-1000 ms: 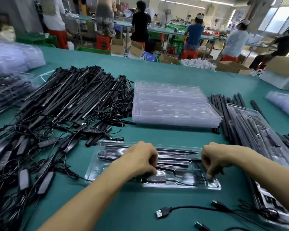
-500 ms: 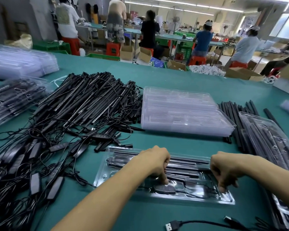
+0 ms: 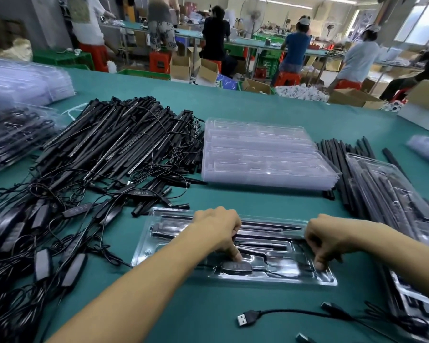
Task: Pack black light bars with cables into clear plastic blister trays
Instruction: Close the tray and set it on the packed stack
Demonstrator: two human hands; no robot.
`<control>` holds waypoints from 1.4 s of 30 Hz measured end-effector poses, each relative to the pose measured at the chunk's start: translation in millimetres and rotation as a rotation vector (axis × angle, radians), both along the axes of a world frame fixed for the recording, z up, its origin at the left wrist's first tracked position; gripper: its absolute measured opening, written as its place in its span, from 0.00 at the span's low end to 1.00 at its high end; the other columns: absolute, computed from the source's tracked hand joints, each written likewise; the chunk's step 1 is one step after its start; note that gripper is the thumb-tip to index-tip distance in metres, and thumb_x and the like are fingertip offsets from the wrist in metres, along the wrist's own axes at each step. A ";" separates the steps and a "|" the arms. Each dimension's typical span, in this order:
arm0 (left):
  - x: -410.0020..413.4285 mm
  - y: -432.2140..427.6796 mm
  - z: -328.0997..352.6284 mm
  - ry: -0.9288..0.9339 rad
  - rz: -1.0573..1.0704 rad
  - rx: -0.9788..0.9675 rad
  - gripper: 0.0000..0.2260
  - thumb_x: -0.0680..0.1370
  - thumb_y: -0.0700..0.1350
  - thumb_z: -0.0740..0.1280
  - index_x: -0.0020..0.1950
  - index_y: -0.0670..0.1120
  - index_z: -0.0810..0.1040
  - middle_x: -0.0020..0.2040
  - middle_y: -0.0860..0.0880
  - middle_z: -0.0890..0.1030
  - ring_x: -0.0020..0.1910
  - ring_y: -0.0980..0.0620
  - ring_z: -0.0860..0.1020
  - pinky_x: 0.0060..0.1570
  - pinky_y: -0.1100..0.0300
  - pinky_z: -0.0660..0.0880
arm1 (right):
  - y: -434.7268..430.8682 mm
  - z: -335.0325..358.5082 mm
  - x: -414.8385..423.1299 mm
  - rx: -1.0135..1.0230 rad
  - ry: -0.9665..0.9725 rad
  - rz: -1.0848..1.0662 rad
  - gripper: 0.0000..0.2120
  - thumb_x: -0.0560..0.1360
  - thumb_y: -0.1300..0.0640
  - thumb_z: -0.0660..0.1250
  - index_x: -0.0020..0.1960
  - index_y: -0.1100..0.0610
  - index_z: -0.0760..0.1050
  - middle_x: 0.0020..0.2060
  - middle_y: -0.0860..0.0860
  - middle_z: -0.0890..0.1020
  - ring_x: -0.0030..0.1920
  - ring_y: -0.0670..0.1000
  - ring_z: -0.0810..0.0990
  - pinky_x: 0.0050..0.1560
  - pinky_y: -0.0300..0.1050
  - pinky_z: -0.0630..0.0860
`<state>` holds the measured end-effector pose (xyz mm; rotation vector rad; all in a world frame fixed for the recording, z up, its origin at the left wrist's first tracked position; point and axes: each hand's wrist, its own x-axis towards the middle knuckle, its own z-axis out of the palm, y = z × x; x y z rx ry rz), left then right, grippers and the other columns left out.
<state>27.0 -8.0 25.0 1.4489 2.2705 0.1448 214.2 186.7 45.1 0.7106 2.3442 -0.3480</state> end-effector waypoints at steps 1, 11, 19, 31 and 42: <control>0.2 -1.8 -0.5 -0.009 0.002 0.004 0.26 0.61 0.61 0.81 0.34 0.48 0.67 0.32 0.55 0.74 0.34 0.55 0.72 0.33 0.60 0.61 | -6.1 2.5 -3.2 0.032 -0.032 0.026 0.14 0.60 0.53 0.82 0.32 0.56 0.78 0.28 0.51 0.83 0.25 0.47 0.81 0.26 0.38 0.74; -7.3 -5.3 2.7 -0.076 -0.033 0.021 0.18 0.62 0.56 0.81 0.36 0.49 0.76 0.35 0.53 0.81 0.39 0.51 0.79 0.35 0.59 0.71 | -89.8 1.5 -70.1 0.039 0.477 0.133 0.13 0.68 0.47 0.75 0.34 0.48 0.72 0.31 0.44 0.77 0.33 0.44 0.74 0.33 0.42 0.69; -15.1 -5.4 7.5 -0.109 -0.052 -0.038 0.14 0.62 0.48 0.82 0.39 0.50 0.78 0.41 0.50 0.83 0.43 0.49 0.81 0.39 0.57 0.77 | -95.4 -9.6 -89.2 0.065 0.385 0.118 0.18 0.59 0.44 0.79 0.30 0.49 0.71 0.29 0.45 0.76 0.32 0.46 0.75 0.30 0.42 0.69; -11.4 10.6 15.0 0.140 0.075 -0.232 0.28 0.58 0.63 0.81 0.38 0.52 0.66 0.38 0.54 0.70 0.46 0.48 0.74 0.44 0.54 0.68 | -96.9 3.9 -109.8 -0.039 0.158 0.092 0.15 0.62 0.48 0.81 0.37 0.58 0.82 0.27 0.50 0.83 0.29 0.47 0.83 0.35 0.41 0.82; -14.8 17.5 5.2 0.043 0.099 -0.158 0.25 0.60 0.51 0.82 0.49 0.53 0.72 0.44 0.52 0.74 0.46 0.48 0.74 0.45 0.55 0.69 | -99.1 -5.6 -120.2 -0.013 0.113 0.128 0.14 0.62 0.53 0.81 0.44 0.54 0.81 0.30 0.52 0.84 0.29 0.49 0.83 0.37 0.46 0.84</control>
